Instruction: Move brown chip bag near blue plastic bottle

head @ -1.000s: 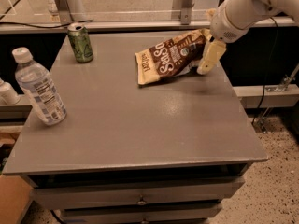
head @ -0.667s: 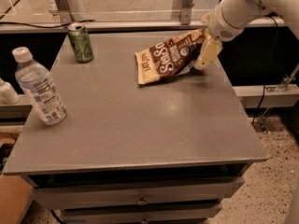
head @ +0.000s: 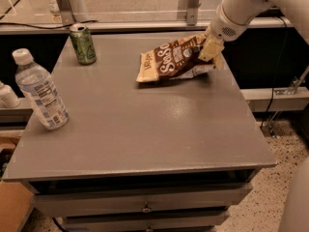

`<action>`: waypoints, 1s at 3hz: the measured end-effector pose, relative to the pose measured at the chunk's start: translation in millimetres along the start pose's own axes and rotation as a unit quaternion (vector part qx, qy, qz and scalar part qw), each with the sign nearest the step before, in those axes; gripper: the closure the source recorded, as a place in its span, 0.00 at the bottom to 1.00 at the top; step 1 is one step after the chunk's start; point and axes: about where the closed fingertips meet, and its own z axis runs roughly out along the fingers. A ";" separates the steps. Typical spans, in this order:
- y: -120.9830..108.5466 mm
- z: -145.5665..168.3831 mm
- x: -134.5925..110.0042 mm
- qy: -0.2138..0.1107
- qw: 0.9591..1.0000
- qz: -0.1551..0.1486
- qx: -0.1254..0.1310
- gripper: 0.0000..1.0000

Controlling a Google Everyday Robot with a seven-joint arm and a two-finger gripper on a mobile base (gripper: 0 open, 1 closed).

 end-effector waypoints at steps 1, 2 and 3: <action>11.6 -5.4 -1.2 0.013 1.000 0.019 -0.018 0.86; 21.2 -10.2 -2.6 0.024 0.999 0.035 -0.032 1.00; 21.6 -10.4 -2.7 0.025 0.999 0.035 -0.033 1.00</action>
Offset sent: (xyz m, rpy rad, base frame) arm -0.0282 0.0045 0.0073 -0.0018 0.1014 -0.0698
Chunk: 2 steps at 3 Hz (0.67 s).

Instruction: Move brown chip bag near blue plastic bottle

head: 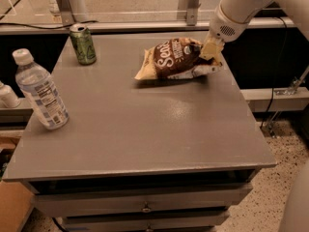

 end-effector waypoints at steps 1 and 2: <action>40.7 -23.6 -20.4 -0.026 0.999 -0.016 -0.025 1.00; 127.9 -77.3 -63.2 -0.081 0.992 -0.050 -0.077 1.00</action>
Offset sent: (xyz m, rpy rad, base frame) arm -0.2392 0.1461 0.1027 0.2662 0.1176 0.3377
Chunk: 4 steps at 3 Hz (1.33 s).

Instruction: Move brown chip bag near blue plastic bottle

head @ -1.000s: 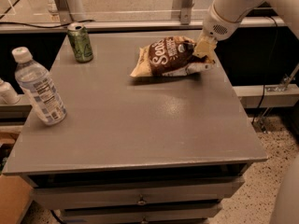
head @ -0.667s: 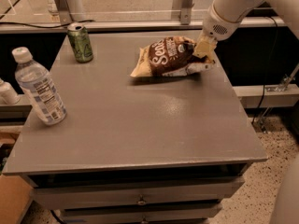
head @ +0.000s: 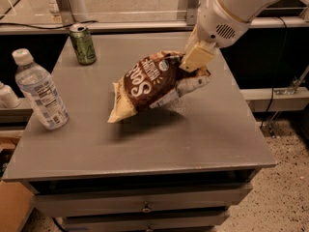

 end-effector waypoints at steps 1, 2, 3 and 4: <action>48.6 -19.5 -31.4 -0.030 0.999 -0.018 -0.027 1.00; 80.2 -34.6 -52.8 -0.051 0.997 -0.031 -0.043 1.00; 79.3 -30.9 -54.4 -0.054 0.997 -0.032 -0.039 1.00; 69.9 -13.7 -55.8 -0.057 0.997 -0.030 -0.031 1.00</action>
Offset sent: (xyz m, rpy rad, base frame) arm -0.1105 0.0629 0.0496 0.1217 0.0531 0.1504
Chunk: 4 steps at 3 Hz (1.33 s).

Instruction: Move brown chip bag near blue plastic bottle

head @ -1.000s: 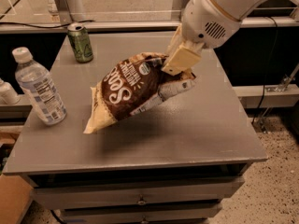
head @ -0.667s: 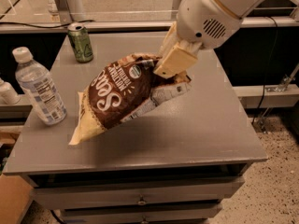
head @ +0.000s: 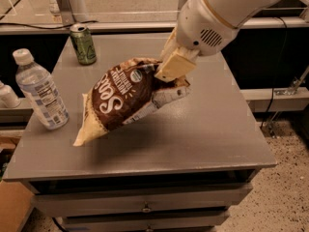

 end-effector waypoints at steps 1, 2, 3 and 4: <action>-9.0 22.0 -1.9 -0.008 1.000 0.009 0.007 1.00; -12.3 38.2 -6.4 -0.017 1.000 0.019 0.013 1.00; -7.8 51.2 -10.2 -0.031 0.999 0.031 0.011 1.00; 1.1 60.4 -12.2 -0.044 0.998 0.040 0.003 1.00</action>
Offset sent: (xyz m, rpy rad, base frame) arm 0.0307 0.0366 -0.0429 0.0702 -0.0007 -0.0680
